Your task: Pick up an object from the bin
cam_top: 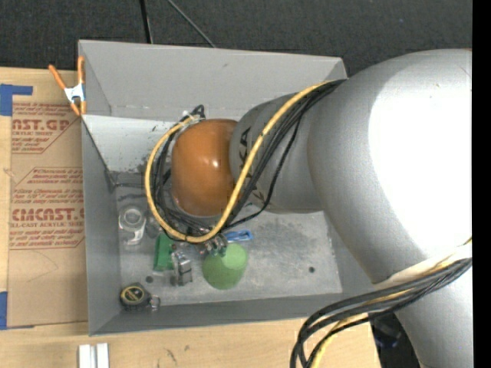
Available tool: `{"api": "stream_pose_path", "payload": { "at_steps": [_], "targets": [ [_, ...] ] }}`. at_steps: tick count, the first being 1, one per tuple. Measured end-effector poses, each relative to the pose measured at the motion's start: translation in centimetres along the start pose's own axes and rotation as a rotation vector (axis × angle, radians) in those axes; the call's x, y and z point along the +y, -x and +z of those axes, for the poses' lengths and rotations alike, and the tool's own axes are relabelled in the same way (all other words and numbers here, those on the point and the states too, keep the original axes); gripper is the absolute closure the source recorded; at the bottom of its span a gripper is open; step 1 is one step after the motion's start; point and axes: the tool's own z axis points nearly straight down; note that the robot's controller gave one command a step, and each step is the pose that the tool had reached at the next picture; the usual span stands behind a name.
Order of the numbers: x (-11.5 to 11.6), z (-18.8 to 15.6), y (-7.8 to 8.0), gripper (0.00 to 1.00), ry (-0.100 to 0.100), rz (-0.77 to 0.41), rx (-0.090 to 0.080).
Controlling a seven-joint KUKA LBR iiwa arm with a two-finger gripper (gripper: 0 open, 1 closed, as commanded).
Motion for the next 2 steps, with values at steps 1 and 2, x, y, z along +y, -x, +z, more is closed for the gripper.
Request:
{"api": "stream_pose_path", "payload": {
  "at_steps": [1,2],
  "targets": [
    [-0.1,-0.1,0.1,1.0,0.0,0.002,-0.002],
    [-0.9,-11.6,1.4,1.0,-0.002,-0.018,-0.013]
  ]
}}
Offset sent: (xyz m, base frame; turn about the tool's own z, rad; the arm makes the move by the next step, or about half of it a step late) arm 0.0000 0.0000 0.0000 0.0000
